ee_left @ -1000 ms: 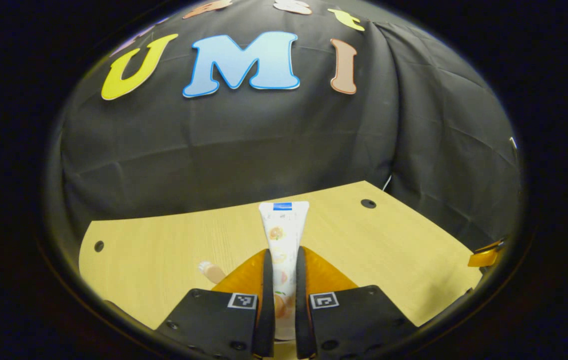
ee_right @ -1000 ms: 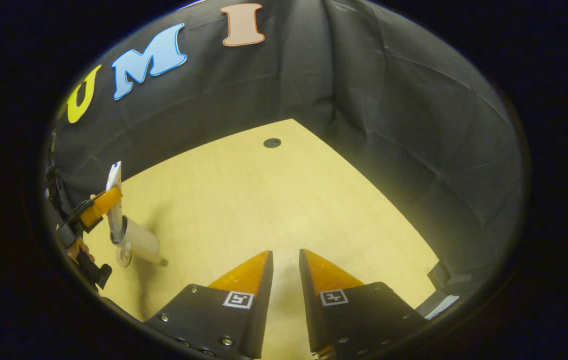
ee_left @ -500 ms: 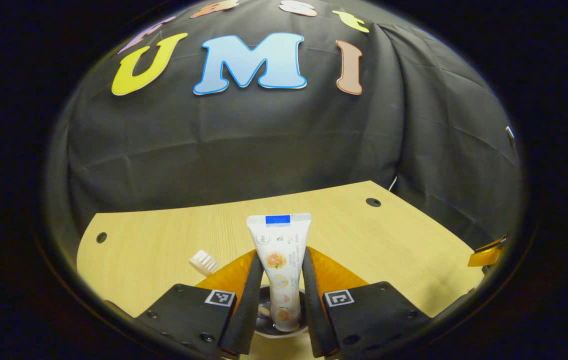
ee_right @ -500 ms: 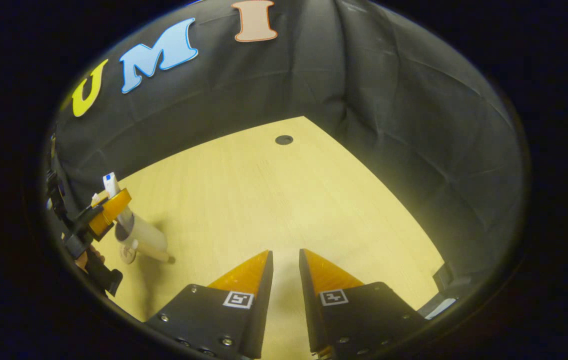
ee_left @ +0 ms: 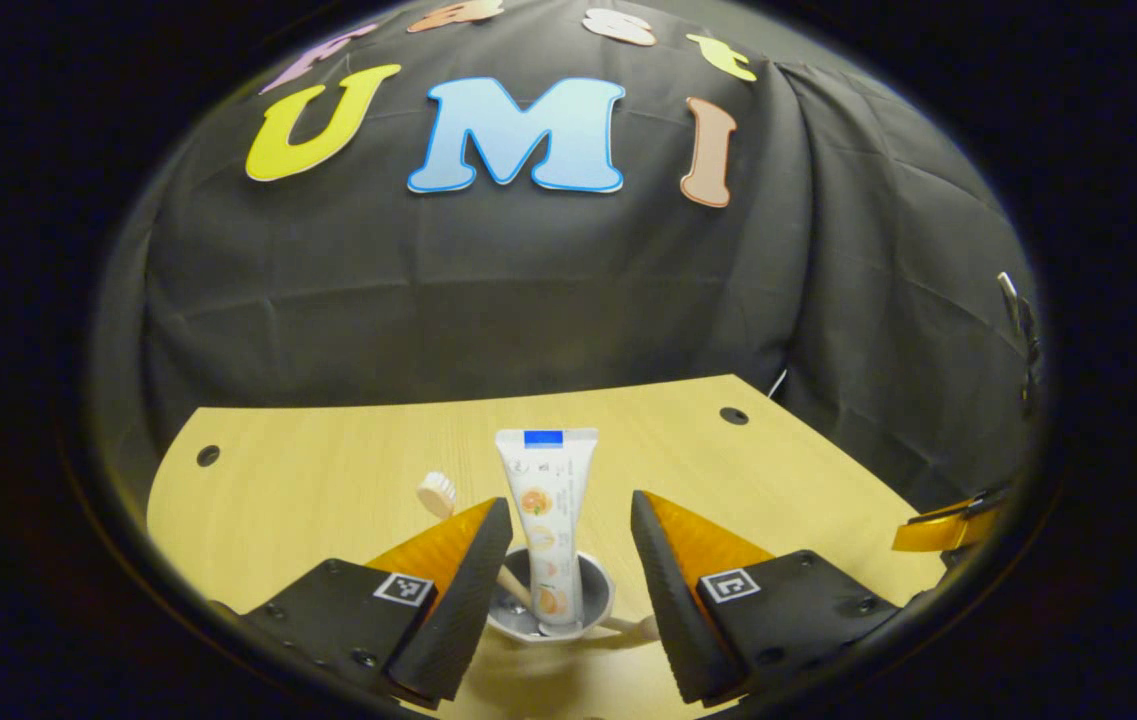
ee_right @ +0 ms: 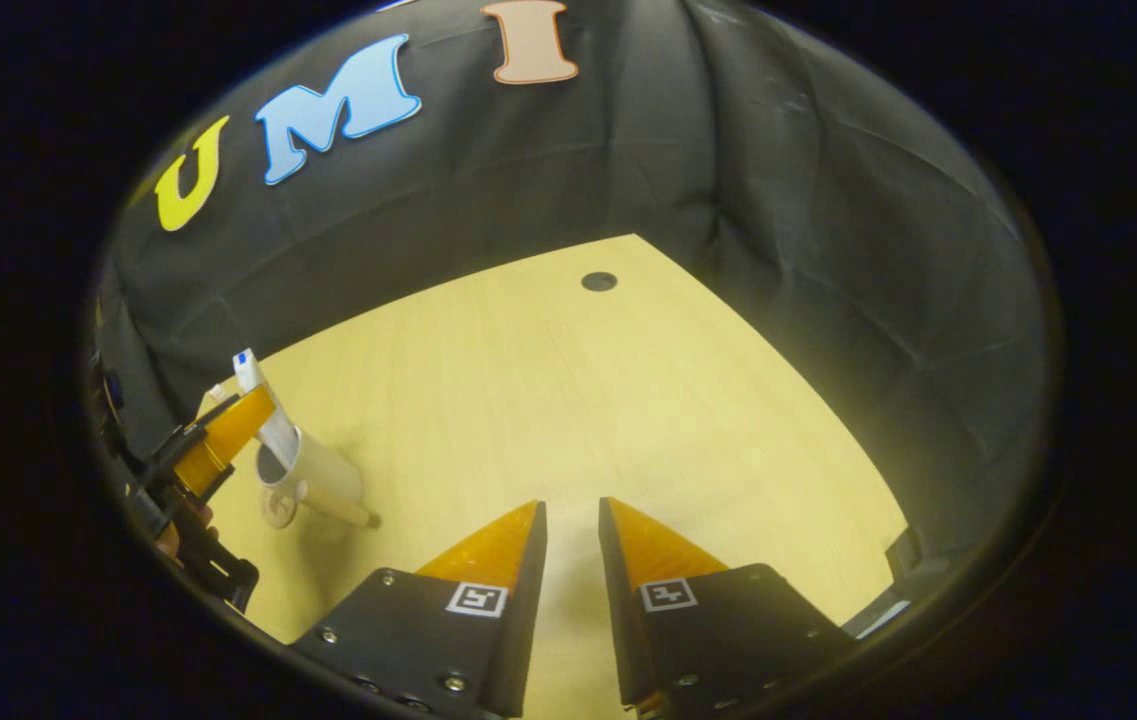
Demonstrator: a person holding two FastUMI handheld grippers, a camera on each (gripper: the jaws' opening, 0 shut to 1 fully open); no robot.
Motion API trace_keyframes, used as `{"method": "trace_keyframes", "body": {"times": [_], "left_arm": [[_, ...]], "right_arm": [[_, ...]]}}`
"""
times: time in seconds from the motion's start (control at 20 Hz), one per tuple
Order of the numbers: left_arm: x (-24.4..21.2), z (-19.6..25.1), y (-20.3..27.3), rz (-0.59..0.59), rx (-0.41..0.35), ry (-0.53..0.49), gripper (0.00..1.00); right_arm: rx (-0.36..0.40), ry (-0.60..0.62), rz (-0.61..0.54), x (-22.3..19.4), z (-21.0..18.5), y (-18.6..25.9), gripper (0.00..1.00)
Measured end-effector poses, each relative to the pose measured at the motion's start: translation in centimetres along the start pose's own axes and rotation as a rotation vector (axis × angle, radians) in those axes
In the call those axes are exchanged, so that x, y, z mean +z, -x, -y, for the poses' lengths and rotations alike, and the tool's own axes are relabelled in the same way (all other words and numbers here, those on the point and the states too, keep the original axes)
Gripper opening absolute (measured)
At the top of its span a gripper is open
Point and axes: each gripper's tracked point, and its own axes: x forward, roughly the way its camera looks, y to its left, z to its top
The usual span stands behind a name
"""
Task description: Put the toothbrush and toothpaste on the desktop into the cup, then pick up the cup and place it on the coaster on the desktop.
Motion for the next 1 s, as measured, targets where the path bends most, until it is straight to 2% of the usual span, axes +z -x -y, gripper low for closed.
{"method": "trace_keyframes", "body": {"times": [0.25, 0.35, 0.6, 0.75, 0.85, 1.0], "left_arm": [[-0.3, -0.8, 3.1, 0.000, 0.022, 0.002, 0.86], [-0.8, -1.6, 4.6, -0.007, 0.045, -0.006, 0.86], [-1.8, -4.3, 8.8, -0.018, 0.106, -0.008, 0.86], [-2.5, -6.3, 11.8, -0.022, 0.157, 0.004, 0.86], [-3.2, -8.0, 14.3, -0.031, 0.198, 0.025, 0.86], [-4.9, -10.7, 17.6, -0.045, 0.263, 0.070, 0.86]], "right_arm": [[0.125, 0.157, -0.013, -0.6, -4.8, 0.4, 0.31], [0.201, 0.204, -0.032, -1.2, -7.5, 0.6, 0.34], [0.314, 0.308, -0.057, -1.9, -12.0, 0.8, 0.34], [0.366, 0.345, -0.095, -2.4, -14.1, 0.4, 0.34], [0.380, 0.392, -0.117, -2.4, -15.0, 0.0, 0.39], [0.392, 0.475, -0.172, -2.7, -16.5, -1.2, 0.40]]}}
